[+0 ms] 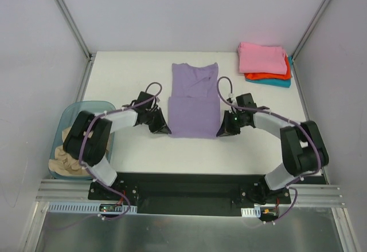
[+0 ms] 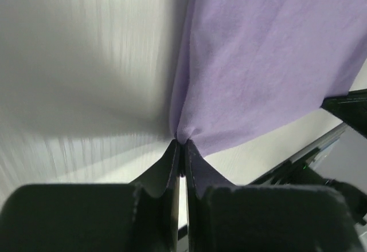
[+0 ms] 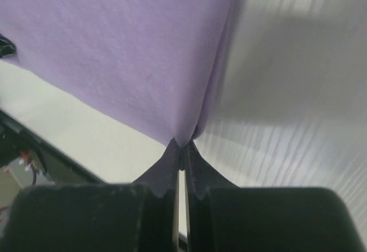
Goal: Fold and stack the t-shirts
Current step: Grab one side of the 2/3 rectangular tshirt with both arms, then fold the long partially folded tshirt into a neat square
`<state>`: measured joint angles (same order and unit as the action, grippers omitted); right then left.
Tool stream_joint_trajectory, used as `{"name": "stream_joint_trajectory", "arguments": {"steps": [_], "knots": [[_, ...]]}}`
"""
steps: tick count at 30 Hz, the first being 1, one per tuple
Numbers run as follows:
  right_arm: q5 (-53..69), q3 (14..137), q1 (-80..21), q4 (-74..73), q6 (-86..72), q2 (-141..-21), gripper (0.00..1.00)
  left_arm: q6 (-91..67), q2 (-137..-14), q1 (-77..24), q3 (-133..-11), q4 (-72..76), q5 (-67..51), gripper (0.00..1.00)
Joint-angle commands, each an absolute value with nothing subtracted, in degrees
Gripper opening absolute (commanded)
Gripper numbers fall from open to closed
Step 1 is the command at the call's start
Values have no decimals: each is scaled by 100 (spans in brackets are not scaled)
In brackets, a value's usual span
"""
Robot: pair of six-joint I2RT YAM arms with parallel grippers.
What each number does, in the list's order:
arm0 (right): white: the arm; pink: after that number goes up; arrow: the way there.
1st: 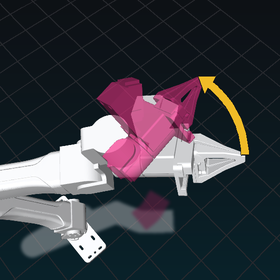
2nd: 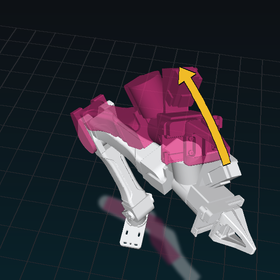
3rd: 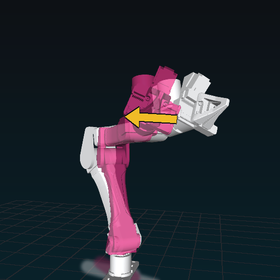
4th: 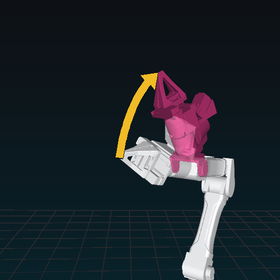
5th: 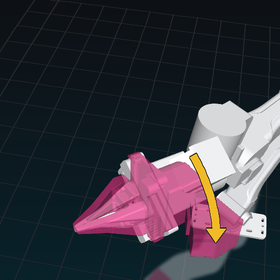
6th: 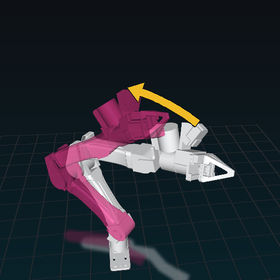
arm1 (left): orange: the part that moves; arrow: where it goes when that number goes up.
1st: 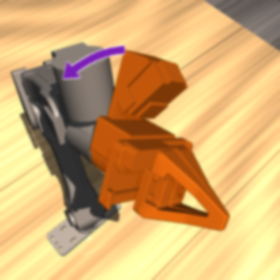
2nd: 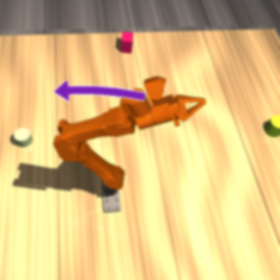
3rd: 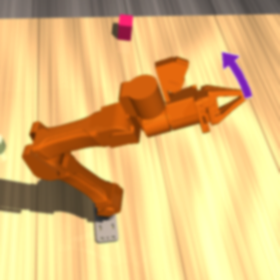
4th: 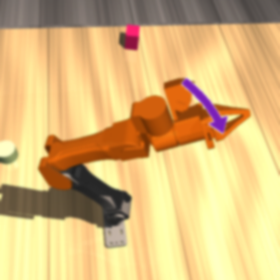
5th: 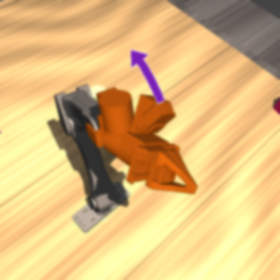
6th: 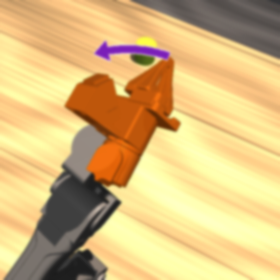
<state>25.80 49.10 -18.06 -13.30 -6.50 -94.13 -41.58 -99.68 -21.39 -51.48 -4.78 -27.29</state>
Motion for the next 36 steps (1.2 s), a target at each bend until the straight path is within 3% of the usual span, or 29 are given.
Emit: {"name": "stream_joint_trajectory", "arguments": {"steps": [1, 8, 13, 18, 23, 36], "knots": [[3567, 4272, -1950, -2702, -388, -8036, 1, -4315, -8197, -2566, -4159, -1051, -2777, 0], [5007, 4675, -2241, -5447, 104, -6199, 1, -4991, -5557, -3252, -3814, -2407, -2838, 0], [4615, 5764, -2189, -6660, 527, -6187, 1, -5115, -4861, -3252, -4183, -2584, -2717, 0], [4588, 6512, -1697, -6671, 817, -6933, 1, -4571, -5351, -3191, -4868, -2610, -2348, 0], [4702, 6811, -1292, -5556, 598, -7513, 1, -3965, -6309, -3015, -5658, -2497, -1654, 0], [3735, 7962, -765, -4404, 79, -8955, 1, -3841, -8366, -2259, -6714, -1477, -2109, 0]]}}
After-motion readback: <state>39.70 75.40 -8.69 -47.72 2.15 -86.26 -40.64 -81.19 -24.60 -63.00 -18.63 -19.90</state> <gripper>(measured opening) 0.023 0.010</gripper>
